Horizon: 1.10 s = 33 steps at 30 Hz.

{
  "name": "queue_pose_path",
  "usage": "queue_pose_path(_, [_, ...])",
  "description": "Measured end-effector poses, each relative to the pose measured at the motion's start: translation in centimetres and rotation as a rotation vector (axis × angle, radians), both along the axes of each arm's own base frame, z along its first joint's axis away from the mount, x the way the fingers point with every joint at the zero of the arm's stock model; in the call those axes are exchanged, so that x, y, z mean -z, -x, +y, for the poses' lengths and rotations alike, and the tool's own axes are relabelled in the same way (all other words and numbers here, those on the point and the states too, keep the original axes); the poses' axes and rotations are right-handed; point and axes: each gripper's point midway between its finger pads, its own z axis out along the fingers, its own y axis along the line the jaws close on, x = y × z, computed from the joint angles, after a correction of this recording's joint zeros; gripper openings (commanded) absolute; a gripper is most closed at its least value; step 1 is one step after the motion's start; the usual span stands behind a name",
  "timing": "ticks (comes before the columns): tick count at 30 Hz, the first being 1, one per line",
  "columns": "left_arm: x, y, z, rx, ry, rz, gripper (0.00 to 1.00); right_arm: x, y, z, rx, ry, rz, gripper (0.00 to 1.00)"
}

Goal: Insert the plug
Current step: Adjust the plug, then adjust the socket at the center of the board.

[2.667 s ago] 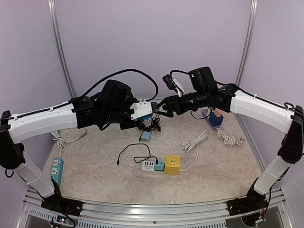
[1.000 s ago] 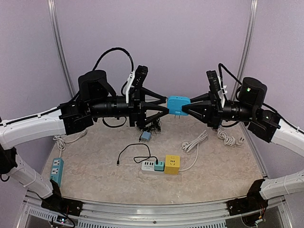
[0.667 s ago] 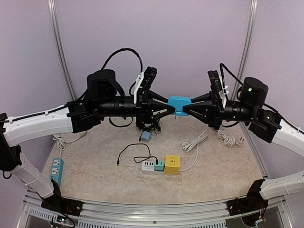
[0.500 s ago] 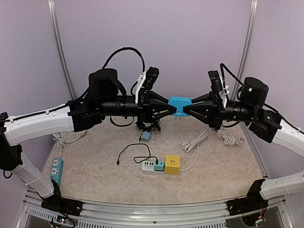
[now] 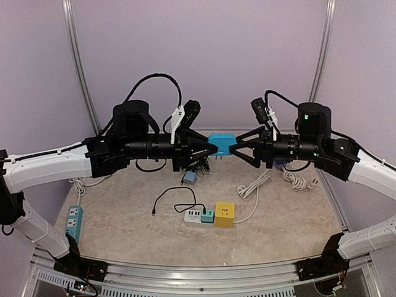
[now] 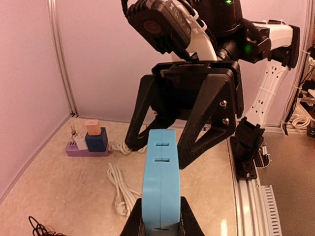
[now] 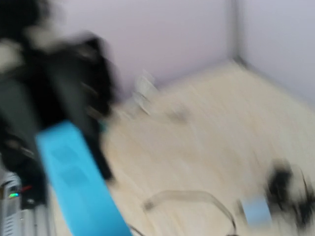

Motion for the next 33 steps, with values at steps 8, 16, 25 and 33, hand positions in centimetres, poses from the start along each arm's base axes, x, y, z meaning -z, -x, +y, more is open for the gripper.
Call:
queue_pose_path(8, [3.3,-1.8,5.0,-0.115,-0.075,-0.002,0.0,13.5,-3.0,-5.7,0.446,0.229,0.43,0.35])
queue_pose_path(16, [2.5,-1.3,6.0,-0.12,-0.058,-0.047,0.0,26.9,0.6,-9.4,0.586,0.421,0.765,0.27])
queue_pose_path(25, [5.4,-1.5,6.5,-0.128,-0.107,-0.016,0.0,30.6,0.4,-6.2,0.511,0.389,0.891,0.24])
queue_pose_path(33, [5.8,-1.9,7.4,-0.154,-0.112,-0.016,0.0,31.4,-1.0,-2.1,0.452,0.387,0.912,0.23])
